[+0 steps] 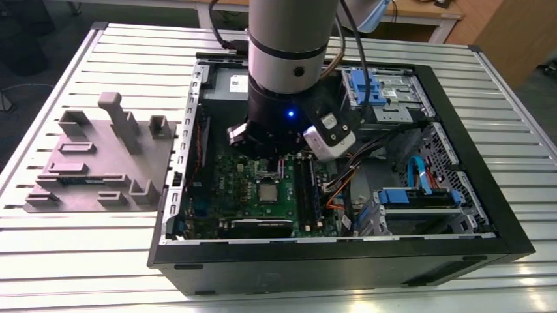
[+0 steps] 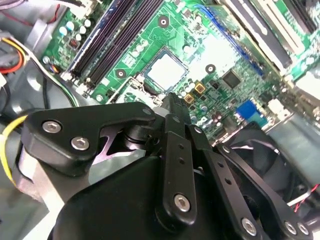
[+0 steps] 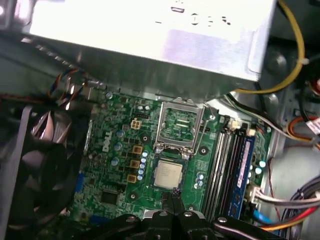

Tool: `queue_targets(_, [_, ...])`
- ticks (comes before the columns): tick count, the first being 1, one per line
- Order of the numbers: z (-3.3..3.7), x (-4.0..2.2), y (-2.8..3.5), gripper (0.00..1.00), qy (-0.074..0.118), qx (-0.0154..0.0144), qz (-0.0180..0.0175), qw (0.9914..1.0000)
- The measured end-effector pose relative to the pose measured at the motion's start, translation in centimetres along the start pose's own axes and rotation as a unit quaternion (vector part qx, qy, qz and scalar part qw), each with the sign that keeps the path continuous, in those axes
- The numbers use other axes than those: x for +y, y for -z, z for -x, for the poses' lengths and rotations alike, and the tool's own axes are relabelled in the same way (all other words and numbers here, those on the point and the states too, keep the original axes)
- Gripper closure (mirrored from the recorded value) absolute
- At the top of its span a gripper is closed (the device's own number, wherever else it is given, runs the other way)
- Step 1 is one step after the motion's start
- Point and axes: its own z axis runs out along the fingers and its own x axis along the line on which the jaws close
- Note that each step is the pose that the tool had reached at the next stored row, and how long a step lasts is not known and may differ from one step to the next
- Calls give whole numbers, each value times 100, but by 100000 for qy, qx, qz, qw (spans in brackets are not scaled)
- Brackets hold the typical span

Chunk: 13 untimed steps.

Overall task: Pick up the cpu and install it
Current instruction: 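Close the cpu cover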

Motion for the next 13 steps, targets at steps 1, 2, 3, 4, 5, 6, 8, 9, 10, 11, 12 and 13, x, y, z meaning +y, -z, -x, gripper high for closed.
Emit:
queue_targets(1, [0, 0, -6, 90, 905, 3, -4, 99996])
queue_targets(2, [0, 0, -11, 90, 1794, 8, -15, 99984])
queue_targets(3, [0, 0, -16, 90, 2704, 9, -17, 99963])
queue_targets(4, [0, 0, -22, 90, 3594, 13, -24, 99935])
queue_targets(5, [0, 0, -27, 90, 4502, 20, -33, 99899])
queue_targets(6, [0, 0, -33, 90, 5452, 21, -38, 99851])
queue_targets(8, [0, 0, -43, 90, 7250, 29, -53, 99737])
queue_targets(9, [0, 0, -49, 90, 8135, 35, -60, 99669])
queue_targets(10, [0, 0, -53, 90, 9041, 39, -68, 99590])
queue_targets(11, [1, 0, -58, 90, 9930, 43, -74, 99506])
queue_targets(12, [1, 0, -65, 90, 10906, 46, -80, 99403])
queue_targets(13, [2, 0, -70, 90, 11639, 50, -87, 99320])
